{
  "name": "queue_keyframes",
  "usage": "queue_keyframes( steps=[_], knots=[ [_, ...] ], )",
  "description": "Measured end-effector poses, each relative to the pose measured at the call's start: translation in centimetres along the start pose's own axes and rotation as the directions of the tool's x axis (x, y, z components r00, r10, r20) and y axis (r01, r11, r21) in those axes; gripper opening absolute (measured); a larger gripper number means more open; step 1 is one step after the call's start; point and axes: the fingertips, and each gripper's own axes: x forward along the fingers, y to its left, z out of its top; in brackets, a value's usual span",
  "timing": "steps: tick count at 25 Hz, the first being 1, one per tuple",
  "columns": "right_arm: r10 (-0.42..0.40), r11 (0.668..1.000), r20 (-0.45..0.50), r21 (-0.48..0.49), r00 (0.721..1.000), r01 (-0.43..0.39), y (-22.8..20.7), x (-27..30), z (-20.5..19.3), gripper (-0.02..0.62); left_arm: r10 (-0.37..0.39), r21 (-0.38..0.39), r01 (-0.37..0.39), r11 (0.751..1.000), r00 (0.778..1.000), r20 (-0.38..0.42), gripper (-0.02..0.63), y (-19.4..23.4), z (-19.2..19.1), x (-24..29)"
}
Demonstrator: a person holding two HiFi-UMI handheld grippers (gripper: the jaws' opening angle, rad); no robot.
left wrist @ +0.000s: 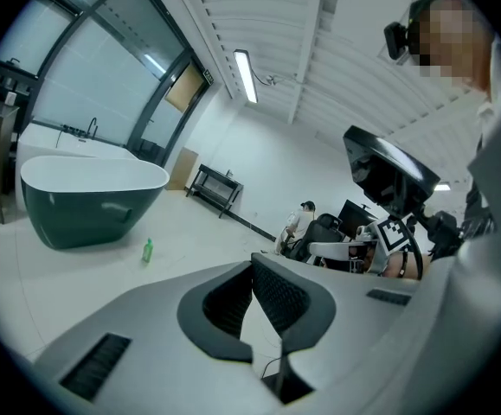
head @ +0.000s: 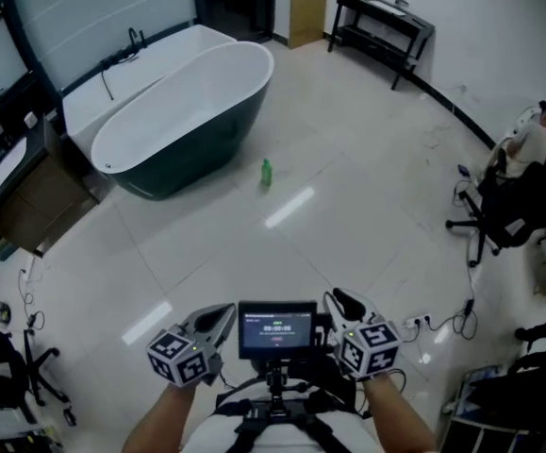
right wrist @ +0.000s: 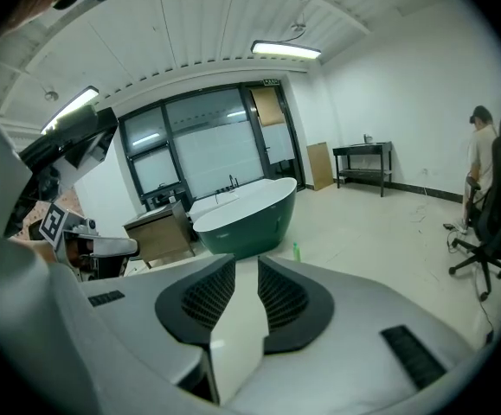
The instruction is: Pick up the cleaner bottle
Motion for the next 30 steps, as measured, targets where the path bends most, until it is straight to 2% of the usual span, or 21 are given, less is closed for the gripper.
queue_keyframes(
  steps=[7,13,22,30],
  knots=[
    [0.027,1.0,-0.022,0.011,0.999,-0.027,-2.1,5.7,2.3,0.081,0.044,-0.035,-0.045,0.998,0.999,-0.03,0.0,3.9,2.2,2.4],
    [0.083,0.997,-0.028,0.002,0.996,-0.083,-5.8,10.7,5.2,0.081,0.089,-0.017,-0.089,0.996,0.996,-0.022,0.0,6.1,5.6,7.4],
    [0.11,0.994,-0.031,0.006,0.993,-0.11,-15.3,13.8,10.6,0.081,0.13,0.041,-0.129,0.991,0.991,-0.033,0.0,5.8,11.7,18.6],
    [0.136,0.991,-0.087,0.025,0.987,-0.134,-16.9,17.2,11.7,0.081,0.15,0.063,-0.147,0.987,0.987,-0.05,0.0,8.6,14.5,22.7]
  ],
)
